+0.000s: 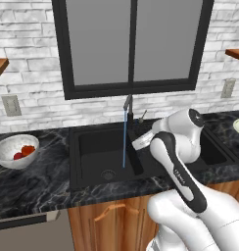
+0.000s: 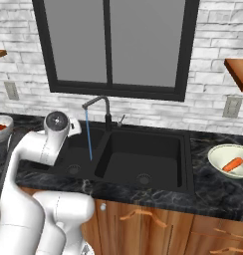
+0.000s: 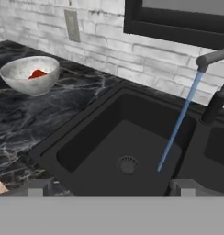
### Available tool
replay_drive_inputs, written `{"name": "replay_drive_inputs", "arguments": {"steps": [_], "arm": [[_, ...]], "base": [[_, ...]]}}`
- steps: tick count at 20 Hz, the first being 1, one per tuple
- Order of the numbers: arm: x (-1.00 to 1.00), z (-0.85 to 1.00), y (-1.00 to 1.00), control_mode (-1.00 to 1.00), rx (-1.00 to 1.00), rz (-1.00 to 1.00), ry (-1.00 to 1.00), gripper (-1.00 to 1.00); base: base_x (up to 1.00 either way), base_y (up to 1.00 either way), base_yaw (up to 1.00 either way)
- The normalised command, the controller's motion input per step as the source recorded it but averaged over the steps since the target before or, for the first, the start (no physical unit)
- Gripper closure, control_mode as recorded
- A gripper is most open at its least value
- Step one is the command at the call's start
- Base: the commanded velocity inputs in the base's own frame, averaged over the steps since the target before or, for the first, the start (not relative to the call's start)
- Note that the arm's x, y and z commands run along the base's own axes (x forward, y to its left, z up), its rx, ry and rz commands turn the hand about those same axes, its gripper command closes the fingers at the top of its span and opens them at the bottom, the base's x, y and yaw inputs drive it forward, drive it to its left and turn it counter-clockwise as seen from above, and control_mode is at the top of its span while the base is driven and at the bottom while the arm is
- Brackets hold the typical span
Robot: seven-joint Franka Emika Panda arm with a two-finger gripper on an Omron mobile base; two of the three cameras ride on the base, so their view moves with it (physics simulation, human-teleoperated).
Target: Pick the tomatos from the sink and place them in one bowl. Place the carrot in the other bowl. Then turn off the sink faucet.
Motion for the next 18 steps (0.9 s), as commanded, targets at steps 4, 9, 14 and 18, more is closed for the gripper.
{"name": "replay_drive_inputs", "arguments": {"steps": [4, 9, 14, 18], "arm": [[0.43, 0.00, -0.52, -1.00, 0.09, -0.07, 0.09, -1.00], [0.35, 0.00, -0.52, -1.00, 0.07, -0.04, 0.11, -1.00], [0.41, -0.01, -0.36, -1.00, 0.04, -0.04, 0.06, -1.00], [0.43, -0.08, -0.31, -1.00, 0.07, -0.03, 0.02, -1.00]], "base": [[0.00, 0.00, 0.00], [0.00, 0.00, 0.00], [0.00, 0.00, 0.00], [0.00, 0.00, 0.00]]}}
